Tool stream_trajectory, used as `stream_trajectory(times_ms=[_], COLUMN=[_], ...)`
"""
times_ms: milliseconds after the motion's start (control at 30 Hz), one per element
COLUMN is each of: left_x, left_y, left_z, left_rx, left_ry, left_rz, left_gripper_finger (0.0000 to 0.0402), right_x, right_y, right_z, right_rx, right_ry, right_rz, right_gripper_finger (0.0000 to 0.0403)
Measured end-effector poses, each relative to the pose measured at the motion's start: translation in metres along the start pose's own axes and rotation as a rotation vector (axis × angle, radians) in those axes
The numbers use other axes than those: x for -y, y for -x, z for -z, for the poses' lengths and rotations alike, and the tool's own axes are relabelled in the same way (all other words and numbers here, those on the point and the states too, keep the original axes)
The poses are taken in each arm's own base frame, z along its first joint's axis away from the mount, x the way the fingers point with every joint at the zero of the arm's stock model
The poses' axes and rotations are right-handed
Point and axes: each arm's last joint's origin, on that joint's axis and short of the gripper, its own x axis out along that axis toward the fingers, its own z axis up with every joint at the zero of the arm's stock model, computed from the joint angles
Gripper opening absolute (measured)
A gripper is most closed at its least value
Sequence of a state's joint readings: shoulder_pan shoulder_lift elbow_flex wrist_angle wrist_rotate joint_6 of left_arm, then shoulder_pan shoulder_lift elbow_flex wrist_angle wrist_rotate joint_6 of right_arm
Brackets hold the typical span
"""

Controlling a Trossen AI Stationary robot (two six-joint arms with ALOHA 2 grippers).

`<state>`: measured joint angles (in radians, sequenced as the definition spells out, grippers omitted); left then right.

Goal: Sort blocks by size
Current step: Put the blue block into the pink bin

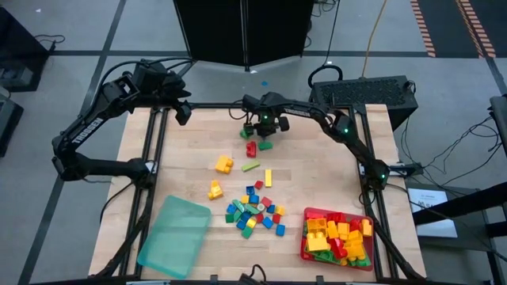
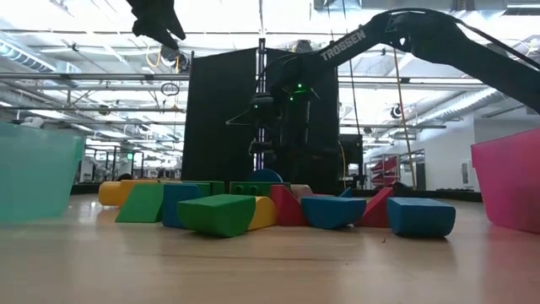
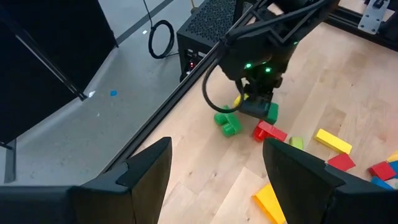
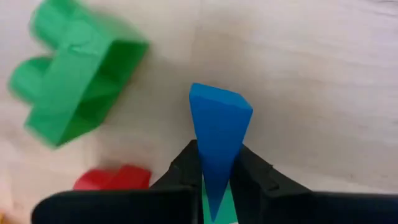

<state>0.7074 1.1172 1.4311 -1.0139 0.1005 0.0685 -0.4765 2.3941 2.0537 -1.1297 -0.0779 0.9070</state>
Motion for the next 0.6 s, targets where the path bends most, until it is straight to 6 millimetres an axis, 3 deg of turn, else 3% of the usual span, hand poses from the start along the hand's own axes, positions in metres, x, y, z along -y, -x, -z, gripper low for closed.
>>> stream_trajectory(times_ms=[100, 200, 300, 467, 600], left_x=[0.0, 0.0, 0.0, 0.0, 0.0], left_y=[0.0, 0.0, 0.0, 0.0, 0.0], left_z=[0.0, 0.0, 0.0, 0.0, 0.0], left_rx=[0.0, 0.001, 0.0, 0.0, 0.0], left_ry=[0.0, -0.003, -0.016, -0.017, -0.017], left_rz=[0.0, 0.0, 0.001, 0.0, 0.0], left_gripper_finger=[0.0255, 0.0255, 0.0255, 0.0255, 0.0255], right_x=[-0.003, -0.006, -0.004, -0.001, 0.005], right_y=[0.02, 0.053, 0.088, 0.153, 0.186], right_z=[0.01, 0.023, 0.047, 0.13, 0.2], right_rx=[0.01, 0.068, 0.099, 0.135, 0.179], right_ry=[0.069, 0.128, 0.196, 0.316, 0.324], right_rz=[0.003, -0.015, 0.019, 0.097, 0.072], right_gripper_finger=[0.0035, 0.0035, 0.0035, 0.0035, 0.0035])
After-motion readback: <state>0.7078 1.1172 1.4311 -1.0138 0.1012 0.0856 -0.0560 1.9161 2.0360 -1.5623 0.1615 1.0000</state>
